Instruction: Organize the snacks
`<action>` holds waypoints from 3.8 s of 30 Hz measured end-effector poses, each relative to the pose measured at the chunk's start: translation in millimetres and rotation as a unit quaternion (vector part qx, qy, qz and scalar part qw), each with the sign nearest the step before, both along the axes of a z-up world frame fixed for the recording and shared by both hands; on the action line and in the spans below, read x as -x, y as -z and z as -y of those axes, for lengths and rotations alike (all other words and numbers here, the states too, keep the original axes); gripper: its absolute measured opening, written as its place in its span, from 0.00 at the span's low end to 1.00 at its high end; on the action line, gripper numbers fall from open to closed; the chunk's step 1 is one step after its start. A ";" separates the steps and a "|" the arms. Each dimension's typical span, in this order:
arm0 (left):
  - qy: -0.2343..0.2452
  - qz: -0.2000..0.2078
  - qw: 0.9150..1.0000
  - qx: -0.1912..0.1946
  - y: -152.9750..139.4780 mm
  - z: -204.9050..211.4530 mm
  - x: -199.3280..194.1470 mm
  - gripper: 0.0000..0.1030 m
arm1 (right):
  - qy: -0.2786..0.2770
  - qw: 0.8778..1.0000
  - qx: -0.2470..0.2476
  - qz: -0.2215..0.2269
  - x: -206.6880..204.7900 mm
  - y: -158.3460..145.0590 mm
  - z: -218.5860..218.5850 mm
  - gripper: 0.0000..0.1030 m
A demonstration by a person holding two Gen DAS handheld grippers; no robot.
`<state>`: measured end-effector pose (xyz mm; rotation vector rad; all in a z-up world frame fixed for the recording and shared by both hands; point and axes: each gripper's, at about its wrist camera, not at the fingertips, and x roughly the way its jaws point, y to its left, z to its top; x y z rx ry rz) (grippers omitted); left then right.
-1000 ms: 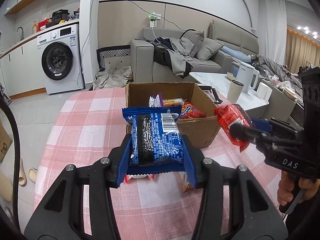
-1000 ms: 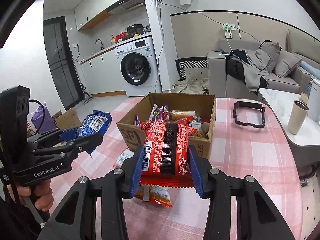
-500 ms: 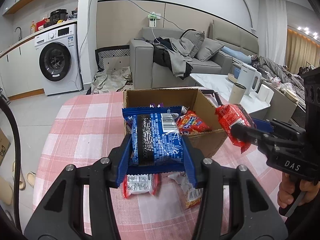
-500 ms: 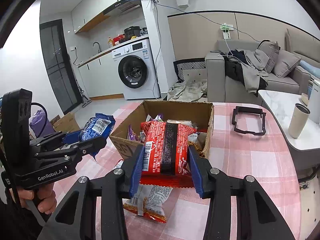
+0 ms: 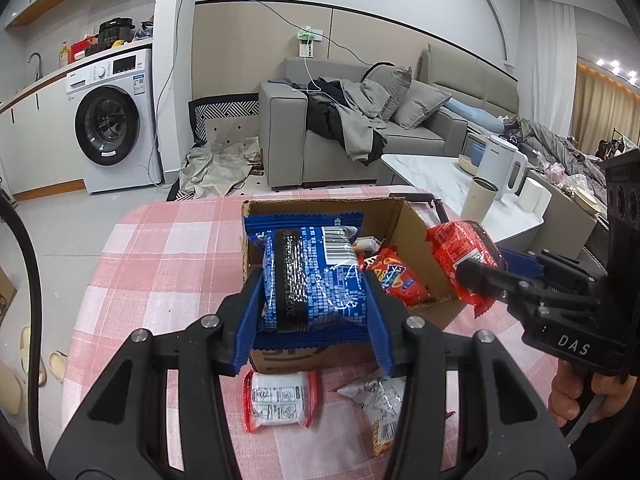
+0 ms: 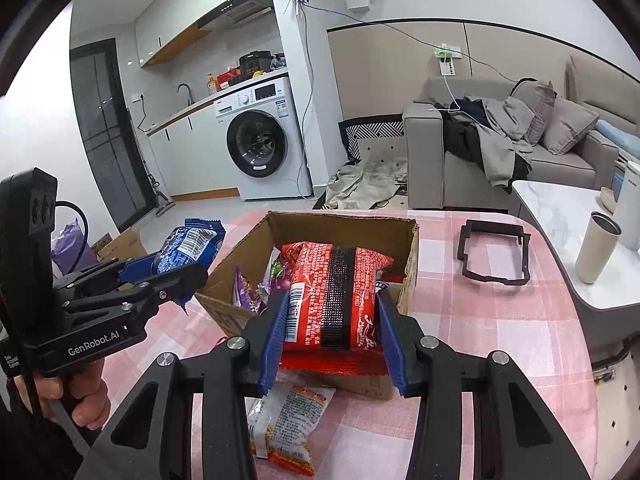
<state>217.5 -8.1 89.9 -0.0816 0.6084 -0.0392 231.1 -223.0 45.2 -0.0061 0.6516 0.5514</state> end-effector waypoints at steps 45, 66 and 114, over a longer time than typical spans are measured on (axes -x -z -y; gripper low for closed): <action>0.004 -0.019 1.000 -0.004 35.5 -16.2 -55.4 0.82 | 0.021 1.000 -0.015 0.005 -46.4 16.3 -7.6 0.95; -0.035 -0.010 0.999 -0.020 26.6 -29.9 50.8 0.99 | 0.037 0.998 0.007 -0.049 12.0 39.2 3.3 1.00; -0.052 -0.121 0.991 -0.015 115.4 -43.1 35.9 0.99 | 0.002 0.987 0.043 -0.152 8.9 123.0 -30.4 0.99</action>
